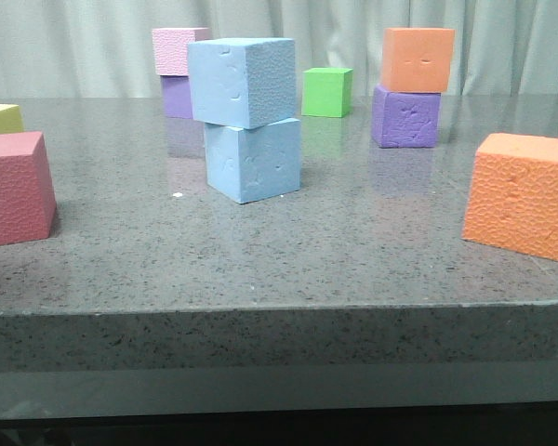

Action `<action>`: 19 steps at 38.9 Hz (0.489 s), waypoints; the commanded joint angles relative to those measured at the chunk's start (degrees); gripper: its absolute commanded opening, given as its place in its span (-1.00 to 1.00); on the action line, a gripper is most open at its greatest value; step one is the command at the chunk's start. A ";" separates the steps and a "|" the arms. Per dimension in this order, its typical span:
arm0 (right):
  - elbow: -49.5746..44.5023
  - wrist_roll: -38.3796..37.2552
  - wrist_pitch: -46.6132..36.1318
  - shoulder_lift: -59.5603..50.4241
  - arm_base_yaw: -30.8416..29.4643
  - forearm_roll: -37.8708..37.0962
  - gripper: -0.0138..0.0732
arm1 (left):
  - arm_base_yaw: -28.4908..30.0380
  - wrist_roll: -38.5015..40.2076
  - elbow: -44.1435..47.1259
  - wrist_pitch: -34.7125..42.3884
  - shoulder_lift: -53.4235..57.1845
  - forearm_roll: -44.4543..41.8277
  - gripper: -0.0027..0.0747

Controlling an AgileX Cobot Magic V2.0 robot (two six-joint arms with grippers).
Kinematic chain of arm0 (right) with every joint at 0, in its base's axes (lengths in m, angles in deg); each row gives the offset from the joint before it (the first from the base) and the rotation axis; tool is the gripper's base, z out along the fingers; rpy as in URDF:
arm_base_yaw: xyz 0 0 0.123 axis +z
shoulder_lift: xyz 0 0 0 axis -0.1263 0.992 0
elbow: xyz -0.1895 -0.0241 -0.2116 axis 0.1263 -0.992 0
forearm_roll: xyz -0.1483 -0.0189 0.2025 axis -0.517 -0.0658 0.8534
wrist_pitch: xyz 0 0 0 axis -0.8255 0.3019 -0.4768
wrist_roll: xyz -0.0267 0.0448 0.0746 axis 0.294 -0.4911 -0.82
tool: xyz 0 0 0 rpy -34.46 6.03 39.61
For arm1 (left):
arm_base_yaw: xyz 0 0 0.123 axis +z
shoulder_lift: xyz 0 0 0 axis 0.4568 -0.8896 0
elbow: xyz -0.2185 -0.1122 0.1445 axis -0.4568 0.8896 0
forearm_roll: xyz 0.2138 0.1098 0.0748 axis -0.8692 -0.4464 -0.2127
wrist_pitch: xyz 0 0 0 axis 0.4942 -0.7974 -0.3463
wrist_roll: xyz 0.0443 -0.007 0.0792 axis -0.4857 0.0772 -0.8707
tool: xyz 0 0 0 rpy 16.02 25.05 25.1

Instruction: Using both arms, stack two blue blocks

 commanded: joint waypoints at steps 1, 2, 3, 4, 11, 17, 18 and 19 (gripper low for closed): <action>1.49 0.65 -3.55 0.15 -0.40 0.43 -0.82 | -0.58 0.29 2.83 5.50 7.08 2.02 -0.98; 1.49 0.65 -3.55 0.15 -0.40 0.43 -0.82 | -0.58 0.29 4.35 5.50 9.63 2.79 -0.98; 1.49 0.65 -3.55 0.15 -0.40 0.43 -0.82 | -0.58 0.29 5.69 5.50 11.64 3.33 -0.98; 1.49 0.65 -3.55 0.15 -0.40 0.43 -0.82 | -0.58 0.29 6.70 5.50 13.60 4.05 -0.98; 1.49 0.65 -3.55 0.15 -0.40 0.43 -0.82 | -0.58 0.29 11.53 4.97 27.74 5.57 -0.98; 1.49 0.65 -3.55 0.15 -0.40 0.43 -0.82 | -0.58 0.29 12.26 4.97 31.13 5.57 -0.98; 1.49 0.65 -3.55 0.15 -0.40 0.43 -0.82 | -0.58 0.29 12.26 4.97 31.07 5.57 -0.98; 1.49 0.65 -3.55 0.15 -0.40 0.43 -0.82 | -0.58 0.29 12.26 4.97 31.17 5.57 -0.98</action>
